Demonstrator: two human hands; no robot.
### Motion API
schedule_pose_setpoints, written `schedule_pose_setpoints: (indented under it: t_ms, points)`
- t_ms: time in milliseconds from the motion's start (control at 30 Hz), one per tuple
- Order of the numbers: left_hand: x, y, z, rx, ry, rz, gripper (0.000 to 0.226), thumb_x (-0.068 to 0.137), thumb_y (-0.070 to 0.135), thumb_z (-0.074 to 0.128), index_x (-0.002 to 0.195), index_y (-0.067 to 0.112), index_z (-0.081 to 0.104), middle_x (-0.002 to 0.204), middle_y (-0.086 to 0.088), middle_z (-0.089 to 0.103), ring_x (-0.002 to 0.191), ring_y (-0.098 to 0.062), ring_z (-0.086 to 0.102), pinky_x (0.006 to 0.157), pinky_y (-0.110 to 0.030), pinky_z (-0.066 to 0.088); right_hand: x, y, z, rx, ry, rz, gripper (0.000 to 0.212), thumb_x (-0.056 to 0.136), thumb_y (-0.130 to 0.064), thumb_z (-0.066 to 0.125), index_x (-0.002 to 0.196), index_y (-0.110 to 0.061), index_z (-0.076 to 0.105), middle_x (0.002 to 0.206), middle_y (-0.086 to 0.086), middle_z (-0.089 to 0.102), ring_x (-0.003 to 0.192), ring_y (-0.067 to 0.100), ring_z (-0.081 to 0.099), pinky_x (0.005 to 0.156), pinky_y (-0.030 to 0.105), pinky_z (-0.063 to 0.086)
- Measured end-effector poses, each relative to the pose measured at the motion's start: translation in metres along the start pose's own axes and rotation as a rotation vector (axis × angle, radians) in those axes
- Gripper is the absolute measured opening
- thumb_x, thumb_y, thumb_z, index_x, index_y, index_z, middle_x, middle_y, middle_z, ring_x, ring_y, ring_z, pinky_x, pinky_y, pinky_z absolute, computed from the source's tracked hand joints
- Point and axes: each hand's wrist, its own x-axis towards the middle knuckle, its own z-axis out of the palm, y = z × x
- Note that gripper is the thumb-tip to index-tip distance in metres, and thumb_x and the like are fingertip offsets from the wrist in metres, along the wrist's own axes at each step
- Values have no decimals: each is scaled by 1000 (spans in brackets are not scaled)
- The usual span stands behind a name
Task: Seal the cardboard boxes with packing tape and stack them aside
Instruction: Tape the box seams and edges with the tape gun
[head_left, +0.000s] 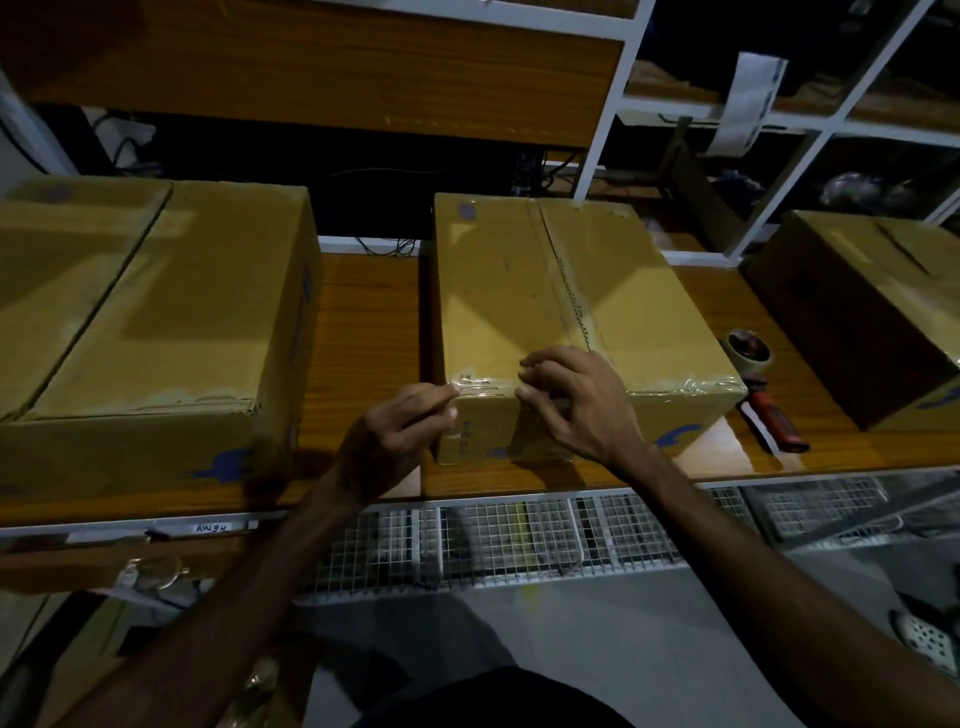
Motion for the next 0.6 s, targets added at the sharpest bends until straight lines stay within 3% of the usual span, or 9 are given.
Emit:
schedule_pose_setpoints:
  t_ms: [100,233,300,433,600]
  points:
    - [4,14,4,-92,98,-170,16,82,3,88,91,-2,76,118,-19,73,105,-28,71,83,-35,62,-3,2,0,-78,-39,-55,36,101,-48,68,113,-16,77,125,1,72,115,21,64,95,42,50]
    - [16,29,11,-144,251,-399,21,78,2,91,75,1,70,103,-15,76,92,-23,72,76,-33,60,-1,0,-1,-132,-93,-68,45,99,-59,66,118,-19,75,126,3,69,115,24,61,93,42,50]
    - [17,30,13,-130,277,-413,20,80,0,89,78,1,70,101,-14,76,90,-24,72,76,-33,59,7,-15,4,-105,-95,-101,42,99,-56,66,120,-20,76,122,3,68,109,22,60,89,41,49]
    - [11,26,13,-89,238,-359,21,85,-1,81,103,0,70,103,-19,74,94,-29,70,79,-42,60,27,-47,28,-35,-94,-211,32,102,-42,62,117,-18,76,112,5,67,102,22,58,82,35,45]
    - [11,26,14,-13,211,-349,14,88,-1,81,102,-3,78,105,-18,73,94,-30,70,83,-38,58,17,-27,17,-16,-9,-185,30,96,-40,67,104,-13,78,101,6,68,90,21,59,74,32,38]
